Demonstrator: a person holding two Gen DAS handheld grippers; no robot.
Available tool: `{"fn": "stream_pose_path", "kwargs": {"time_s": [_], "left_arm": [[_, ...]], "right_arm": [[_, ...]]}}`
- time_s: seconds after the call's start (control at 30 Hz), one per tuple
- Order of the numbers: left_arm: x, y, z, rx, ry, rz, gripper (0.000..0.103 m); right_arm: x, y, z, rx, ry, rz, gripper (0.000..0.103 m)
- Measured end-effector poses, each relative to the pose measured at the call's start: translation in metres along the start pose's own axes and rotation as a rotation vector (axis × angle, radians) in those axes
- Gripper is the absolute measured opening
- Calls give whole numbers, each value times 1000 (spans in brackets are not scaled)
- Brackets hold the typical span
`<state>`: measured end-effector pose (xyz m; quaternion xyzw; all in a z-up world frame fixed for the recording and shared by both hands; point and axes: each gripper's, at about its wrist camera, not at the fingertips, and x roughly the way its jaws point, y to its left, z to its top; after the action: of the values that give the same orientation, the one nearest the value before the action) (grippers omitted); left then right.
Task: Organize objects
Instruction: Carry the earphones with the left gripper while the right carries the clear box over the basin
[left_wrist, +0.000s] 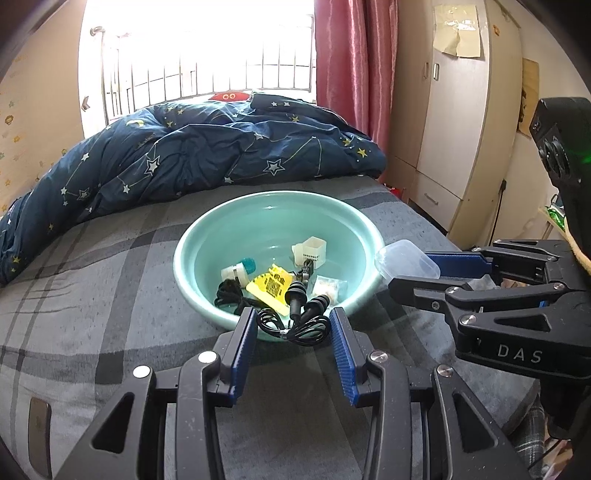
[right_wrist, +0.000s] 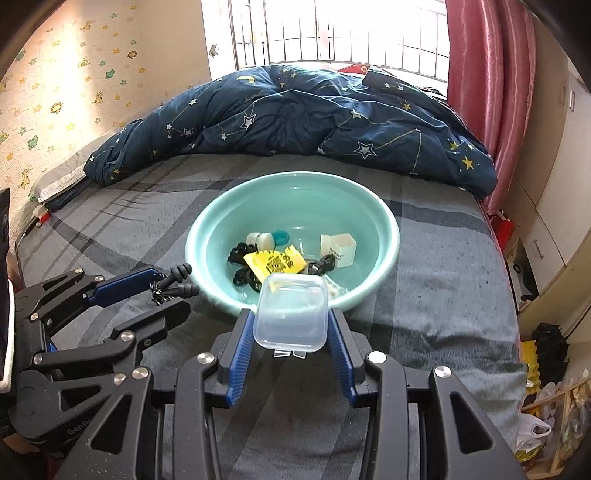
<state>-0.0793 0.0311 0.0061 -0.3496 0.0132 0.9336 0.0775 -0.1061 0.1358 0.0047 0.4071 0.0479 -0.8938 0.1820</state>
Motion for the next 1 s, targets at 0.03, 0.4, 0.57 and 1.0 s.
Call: {"fn": "stream_pose_path", "kwargs": {"time_s": [0.03,0.4,0.57,1.0], "left_arm": [[2,1,2,1,1,0,44],[32,14,26,2,23,-7,44],[49,18,33,8,44,-11,44],[94,32,51,14,91,-15,44]], "right_arm": [[2,-1,4,0,1,2,43],[32,-9,33,-8,15,-14,43],[49,-15,44,-1,29,-12,43],[95,-31,70,12,67,-10,43]]}}
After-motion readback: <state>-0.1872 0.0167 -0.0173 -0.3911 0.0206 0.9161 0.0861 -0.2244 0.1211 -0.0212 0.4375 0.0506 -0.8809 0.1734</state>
